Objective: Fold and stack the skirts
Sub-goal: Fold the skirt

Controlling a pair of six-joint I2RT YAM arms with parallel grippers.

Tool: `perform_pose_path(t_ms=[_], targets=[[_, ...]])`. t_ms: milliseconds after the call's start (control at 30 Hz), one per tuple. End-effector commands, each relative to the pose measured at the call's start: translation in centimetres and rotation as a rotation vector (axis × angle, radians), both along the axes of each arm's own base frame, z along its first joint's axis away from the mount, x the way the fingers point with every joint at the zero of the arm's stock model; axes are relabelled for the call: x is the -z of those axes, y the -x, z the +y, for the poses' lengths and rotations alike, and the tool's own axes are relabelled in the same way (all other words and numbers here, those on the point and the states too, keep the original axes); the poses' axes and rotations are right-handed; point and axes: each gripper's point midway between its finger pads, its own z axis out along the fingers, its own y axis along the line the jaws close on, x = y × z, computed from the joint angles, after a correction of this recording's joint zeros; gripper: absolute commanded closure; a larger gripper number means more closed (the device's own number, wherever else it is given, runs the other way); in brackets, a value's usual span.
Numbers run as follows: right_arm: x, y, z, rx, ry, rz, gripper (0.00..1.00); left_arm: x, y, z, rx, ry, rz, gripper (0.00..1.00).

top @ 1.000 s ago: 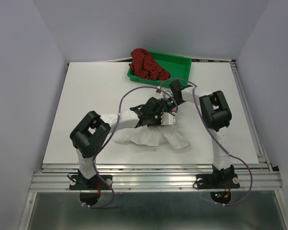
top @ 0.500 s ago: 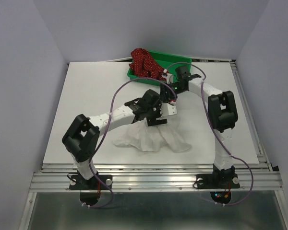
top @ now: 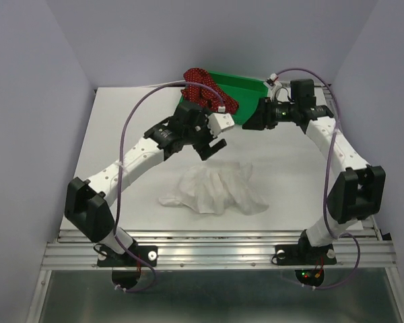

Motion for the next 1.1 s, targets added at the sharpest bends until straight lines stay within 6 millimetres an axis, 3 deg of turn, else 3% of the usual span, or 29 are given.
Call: perform_pose_path(t_ms=[0,100,133,200,267,367,400,467,633,767,800,900,967,1067], targets=[[-0.9,6.1,2.5,-0.165,-0.13,0.051,0.53,-1.1,4.7,0.7,0.018,0.213,0.312,0.18],[-0.2,9.1,3.7,-0.213,-0.177,0.133,0.6,-0.2,7.2,0.0,0.092,0.318,0.519,0.37],[0.6,10.8,4.6,-0.255,-0.203,0.148,0.65,1.2,7.9,0.3,0.069,0.34,0.614,0.45],[1.0,12.3,5.6,-0.29,-0.254,0.193,0.67,2.2,9.1,-0.2,0.108,0.383,0.699,0.53],[3.3,14.4,6.5,-0.321,-0.26,0.279,0.68,2.9,9.6,-0.4,0.102,0.415,0.771,0.56],[5.1,14.7,7.1,-0.313,-0.259,0.31,0.66,4.4,9.0,-0.5,0.088,0.448,0.849,0.55],[6.7,14.8,7.5,-0.317,-0.254,0.34,0.66,5.7,8.4,-0.6,0.052,0.454,0.897,0.56],[8.6,13.6,7.7,-0.27,-0.231,0.349,0.65,7.2,6.7,0.0,-0.016,0.481,0.938,0.57],[16.1,9.3,7.8,-0.114,-0.1,0.422,0.63,12.4,1.8,0.2,-0.184,0.553,1.058,0.61],[20.0,6.6,7.3,-0.049,-0.015,0.435,0.59,15.8,0.4,-0.1,-0.238,0.542,1.093,0.62],[21.3,6.7,6.7,-0.015,0.036,0.48,0.57,16.1,0.2,-0.1,-0.244,0.541,1.093,0.62],[22.6,5.5,6.1,0.012,0.107,0.453,0.51,17.1,-0.1,0.1,-0.278,0.53,1.095,0.59],[22.3,4.5,5.6,0.033,0.155,0.407,0.44,16.4,-0.4,0.1,-0.263,0.537,1.079,0.49],[19.9,4.1,5.7,0.021,0.151,0.364,0.41,13.0,-1.1,0.2,-0.218,0.543,0.981,0.33]])
